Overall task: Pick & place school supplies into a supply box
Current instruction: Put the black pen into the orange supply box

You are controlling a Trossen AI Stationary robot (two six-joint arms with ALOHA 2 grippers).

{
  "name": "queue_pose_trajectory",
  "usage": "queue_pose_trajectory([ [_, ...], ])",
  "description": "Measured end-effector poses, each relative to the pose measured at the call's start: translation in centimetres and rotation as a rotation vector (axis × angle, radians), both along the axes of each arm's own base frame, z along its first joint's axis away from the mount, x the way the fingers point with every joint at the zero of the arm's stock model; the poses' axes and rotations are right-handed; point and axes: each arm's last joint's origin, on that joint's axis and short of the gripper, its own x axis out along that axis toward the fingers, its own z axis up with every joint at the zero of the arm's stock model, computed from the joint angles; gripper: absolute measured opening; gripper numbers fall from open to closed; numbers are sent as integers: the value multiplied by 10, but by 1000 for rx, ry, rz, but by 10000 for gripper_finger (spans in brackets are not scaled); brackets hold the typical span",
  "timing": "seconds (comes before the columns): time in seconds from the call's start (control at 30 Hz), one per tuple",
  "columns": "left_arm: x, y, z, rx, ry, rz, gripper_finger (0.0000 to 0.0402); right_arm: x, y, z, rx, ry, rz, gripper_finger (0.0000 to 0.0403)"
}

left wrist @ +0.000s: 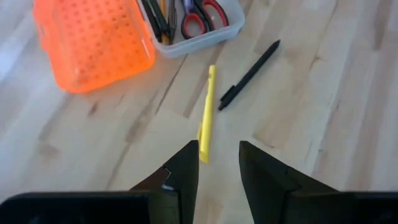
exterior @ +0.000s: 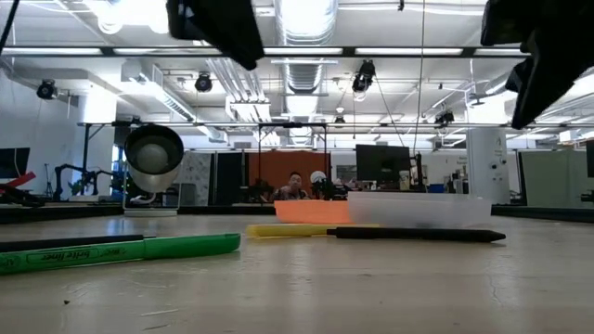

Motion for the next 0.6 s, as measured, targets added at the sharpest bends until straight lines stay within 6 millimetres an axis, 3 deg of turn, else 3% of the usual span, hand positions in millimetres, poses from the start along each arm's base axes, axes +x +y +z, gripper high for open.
queue_pose_trajectory([
  [0.3, -43, 9, -31, -114, -154, 46, 98, 38, 39, -41, 42, 34, 61, 171],
  [0.6, -62, 16, -41, -160, -190, 64, 98, 69, 56, -72, 28, 59, 102, 171],
])
